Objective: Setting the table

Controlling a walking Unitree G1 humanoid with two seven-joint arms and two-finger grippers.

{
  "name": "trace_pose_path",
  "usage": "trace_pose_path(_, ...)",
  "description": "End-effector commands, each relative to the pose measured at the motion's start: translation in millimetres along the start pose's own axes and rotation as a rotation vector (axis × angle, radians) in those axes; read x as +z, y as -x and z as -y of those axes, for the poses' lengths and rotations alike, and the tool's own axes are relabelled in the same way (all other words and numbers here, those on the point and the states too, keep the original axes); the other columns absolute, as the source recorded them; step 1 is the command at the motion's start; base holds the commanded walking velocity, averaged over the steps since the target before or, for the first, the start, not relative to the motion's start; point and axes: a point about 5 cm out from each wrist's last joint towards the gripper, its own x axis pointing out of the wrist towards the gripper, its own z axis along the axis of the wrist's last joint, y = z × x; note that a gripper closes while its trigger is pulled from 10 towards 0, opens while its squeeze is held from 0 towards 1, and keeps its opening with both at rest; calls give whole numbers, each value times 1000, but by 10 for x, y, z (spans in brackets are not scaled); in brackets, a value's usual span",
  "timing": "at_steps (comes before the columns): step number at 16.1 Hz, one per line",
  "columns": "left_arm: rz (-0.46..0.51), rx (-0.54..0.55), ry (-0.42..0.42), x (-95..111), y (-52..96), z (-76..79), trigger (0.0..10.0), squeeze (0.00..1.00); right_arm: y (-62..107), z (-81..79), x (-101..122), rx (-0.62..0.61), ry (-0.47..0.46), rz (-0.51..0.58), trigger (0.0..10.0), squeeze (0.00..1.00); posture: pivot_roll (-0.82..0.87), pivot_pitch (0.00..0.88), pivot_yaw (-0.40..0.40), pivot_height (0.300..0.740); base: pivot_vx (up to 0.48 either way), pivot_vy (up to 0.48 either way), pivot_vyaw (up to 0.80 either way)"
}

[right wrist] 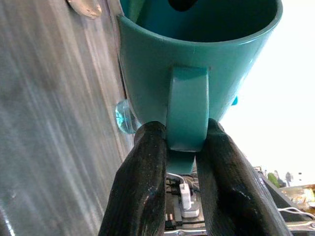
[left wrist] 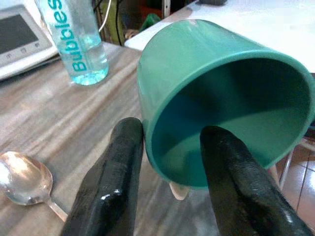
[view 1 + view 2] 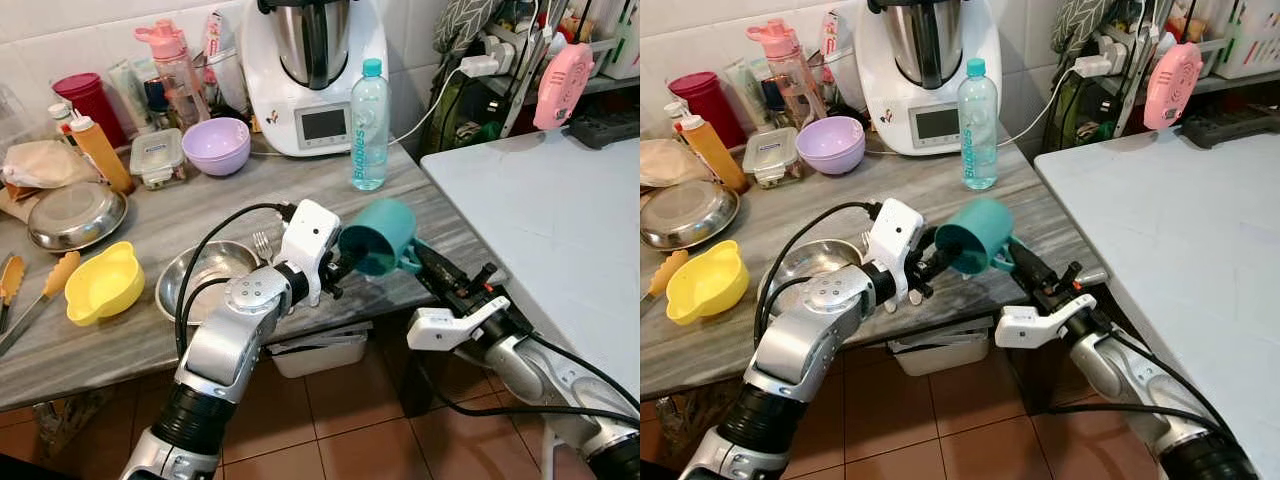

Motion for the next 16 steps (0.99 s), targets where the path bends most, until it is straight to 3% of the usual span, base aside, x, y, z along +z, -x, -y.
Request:
trace_pose_path(1, 62, -47, -37, 124, 6, 83, 10000, 1000, -2, -7, -44, 19, 6, -17, 0, 0, -150, 6, 129, 740, 0, 0, 0)
trace_pose_path(6, 118, -79, -117, 141, 23, 127, 10000, 1000, 3, -3, -42, 15, 0, -23, 0, 0, -153, 10, 132, 740, 0, 0, 0)
trace_pose_path(9, 148, 63, -157, 157, 20, -23, 10000, 1000, -16, 8, 4, 3, -29, -21, 0, 0, -150, 8, 131, 740, 0, 0, 0)
trace_pose_path(13, 186, 151, -184, 160, 36, -155, 10000, 1000, -28, 16, 9, -5, -43, -28, 0, 0, -150, 7, 131, 740, 0, 0, 0)
trace_pose_path(16, 223, 188, -213, 137, 89, -210, 10000, 1000, -61, 105, -32, -56, -169, -87, 0, 0, -150, 3, 132, 740, 0, 0, 0)
